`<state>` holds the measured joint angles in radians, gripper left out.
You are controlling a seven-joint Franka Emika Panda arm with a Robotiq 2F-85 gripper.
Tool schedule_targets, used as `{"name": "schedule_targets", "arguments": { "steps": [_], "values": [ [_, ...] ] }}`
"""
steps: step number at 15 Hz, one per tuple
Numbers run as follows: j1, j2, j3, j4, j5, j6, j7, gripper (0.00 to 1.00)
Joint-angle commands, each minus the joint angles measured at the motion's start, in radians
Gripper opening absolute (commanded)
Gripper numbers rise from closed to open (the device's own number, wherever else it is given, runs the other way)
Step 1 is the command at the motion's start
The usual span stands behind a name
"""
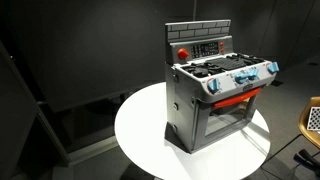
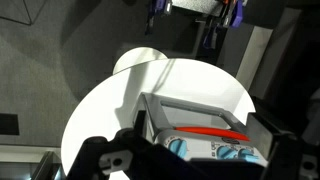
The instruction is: Press the bottom orange on the microwave oven controlling panel of the stove
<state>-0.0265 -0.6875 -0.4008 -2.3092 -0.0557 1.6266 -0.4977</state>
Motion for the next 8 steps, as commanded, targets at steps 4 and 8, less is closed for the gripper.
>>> {"name": "schedule_targets", "arguments": {
  "steps": [4,8],
  "values": [
    [-0.024,0.008,0.017,0.003,0.012,-0.002,-0.013,1.0],
    [-0.024,0.023,0.024,0.01,0.017,0.012,0.002,1.0]
  ]
}}
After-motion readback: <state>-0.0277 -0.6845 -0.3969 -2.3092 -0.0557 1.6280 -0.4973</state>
